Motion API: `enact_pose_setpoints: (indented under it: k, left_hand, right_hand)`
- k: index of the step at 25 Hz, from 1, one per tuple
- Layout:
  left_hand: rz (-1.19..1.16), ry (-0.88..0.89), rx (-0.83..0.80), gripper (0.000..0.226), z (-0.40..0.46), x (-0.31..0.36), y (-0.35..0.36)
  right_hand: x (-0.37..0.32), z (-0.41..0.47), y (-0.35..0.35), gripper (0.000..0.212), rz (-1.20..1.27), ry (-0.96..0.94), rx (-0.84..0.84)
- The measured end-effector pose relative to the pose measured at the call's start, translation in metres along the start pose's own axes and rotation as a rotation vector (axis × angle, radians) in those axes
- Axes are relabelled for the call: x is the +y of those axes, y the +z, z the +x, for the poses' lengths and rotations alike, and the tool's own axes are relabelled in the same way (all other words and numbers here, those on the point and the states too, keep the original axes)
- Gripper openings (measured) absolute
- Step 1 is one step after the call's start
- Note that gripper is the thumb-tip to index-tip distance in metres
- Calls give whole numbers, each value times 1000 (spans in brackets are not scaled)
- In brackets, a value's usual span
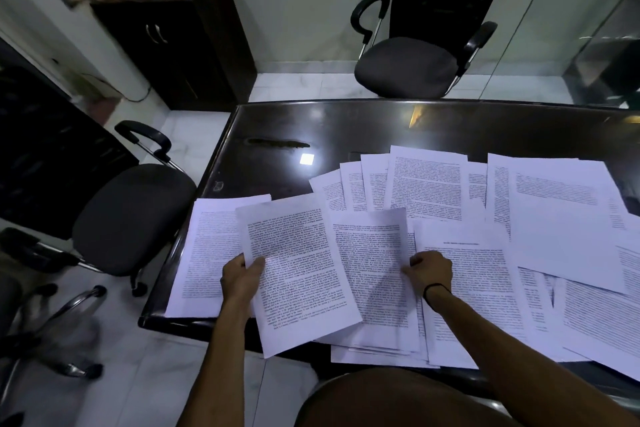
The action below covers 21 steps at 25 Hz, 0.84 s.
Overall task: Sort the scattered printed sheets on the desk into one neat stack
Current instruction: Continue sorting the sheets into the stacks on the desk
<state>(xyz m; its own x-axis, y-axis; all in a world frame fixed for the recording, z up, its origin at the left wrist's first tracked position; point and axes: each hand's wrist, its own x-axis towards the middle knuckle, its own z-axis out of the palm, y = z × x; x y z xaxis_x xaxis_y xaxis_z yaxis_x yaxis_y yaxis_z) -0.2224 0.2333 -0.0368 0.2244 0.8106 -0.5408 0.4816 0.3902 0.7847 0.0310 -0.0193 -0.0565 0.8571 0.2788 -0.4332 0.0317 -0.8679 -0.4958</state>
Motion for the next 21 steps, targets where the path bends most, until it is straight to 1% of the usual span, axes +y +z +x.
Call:
enact_pose_setpoints:
  k: [3,6,10,14,15,17,19,21]
  left_hand:
    - [0,17,-30,9,-4,11,13]
    - [14,44,-57,11,-5,21,24]
    - [50,51,-87,12,-3,31,34]
    - [59,81,-124,25,-4,41,42]
    - [66,85,-132,25,-3,43,43]
    - [72,98,-120,22,-1,49,41]
    - [99,129,-53,18,3,56,35]
    - [170,178,54,17,8,64,25]
  right_hand:
    - [7,4,-8,17,-17,-14,61]
    - [15,7,-16,22,34,-2,110]
    - [17,10,-21,28,142,44,51]
    - [18,12,-22,26,163,-52,-41]
    - [19,13,-25,26,221,-61,-55]
    - [20,17,-39,19,413,-36,-67]
    - [21,22,-59,15,604,-3,-83]
    - [20,24,-80,22,695,-11,-113]
